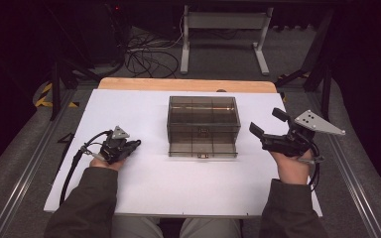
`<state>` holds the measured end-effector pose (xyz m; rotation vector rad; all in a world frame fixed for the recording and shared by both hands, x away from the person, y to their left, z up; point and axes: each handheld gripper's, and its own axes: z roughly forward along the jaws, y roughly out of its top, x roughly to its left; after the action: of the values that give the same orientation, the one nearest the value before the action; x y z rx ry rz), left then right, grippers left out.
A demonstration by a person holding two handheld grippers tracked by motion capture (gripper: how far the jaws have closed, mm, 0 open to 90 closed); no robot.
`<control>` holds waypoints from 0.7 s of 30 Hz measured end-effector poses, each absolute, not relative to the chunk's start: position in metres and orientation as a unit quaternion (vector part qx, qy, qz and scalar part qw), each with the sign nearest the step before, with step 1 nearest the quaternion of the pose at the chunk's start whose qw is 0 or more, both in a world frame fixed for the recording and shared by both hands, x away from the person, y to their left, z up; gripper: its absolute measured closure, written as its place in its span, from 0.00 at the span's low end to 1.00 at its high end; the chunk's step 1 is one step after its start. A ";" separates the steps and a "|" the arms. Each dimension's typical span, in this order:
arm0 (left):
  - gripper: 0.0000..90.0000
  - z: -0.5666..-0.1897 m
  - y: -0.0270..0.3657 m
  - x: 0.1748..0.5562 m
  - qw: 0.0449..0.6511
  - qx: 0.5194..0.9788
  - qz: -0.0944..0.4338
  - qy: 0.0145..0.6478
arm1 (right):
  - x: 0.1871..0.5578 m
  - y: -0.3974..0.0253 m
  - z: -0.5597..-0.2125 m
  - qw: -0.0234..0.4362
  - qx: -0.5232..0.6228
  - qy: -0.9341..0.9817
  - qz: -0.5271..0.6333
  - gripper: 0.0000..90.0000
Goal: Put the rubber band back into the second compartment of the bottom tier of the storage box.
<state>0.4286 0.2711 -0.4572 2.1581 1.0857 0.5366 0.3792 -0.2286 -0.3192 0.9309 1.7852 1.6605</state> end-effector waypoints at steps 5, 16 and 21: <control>0.93 -0.454 0.269 0.427 0.330 0.824 0.210 0.409 | 0.379 -0.229 -0.319 0.262 0.346 0.658 0.616 0.04; 0.93 -0.445 0.254 0.418 0.326 0.833 0.228 0.385 | 0.379 -0.230 -0.319 0.263 0.345 0.658 0.616 0.04; 0.93 -0.440 0.248 0.414 0.329 0.834 0.235 0.375 | 0.379 -0.231 -0.319 0.263 0.345 0.657 0.616 0.04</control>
<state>0.4142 0.2480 -0.4397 2.1821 0.9825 0.6150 0.3789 -0.2310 -0.3188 0.9331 1.7781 1.6675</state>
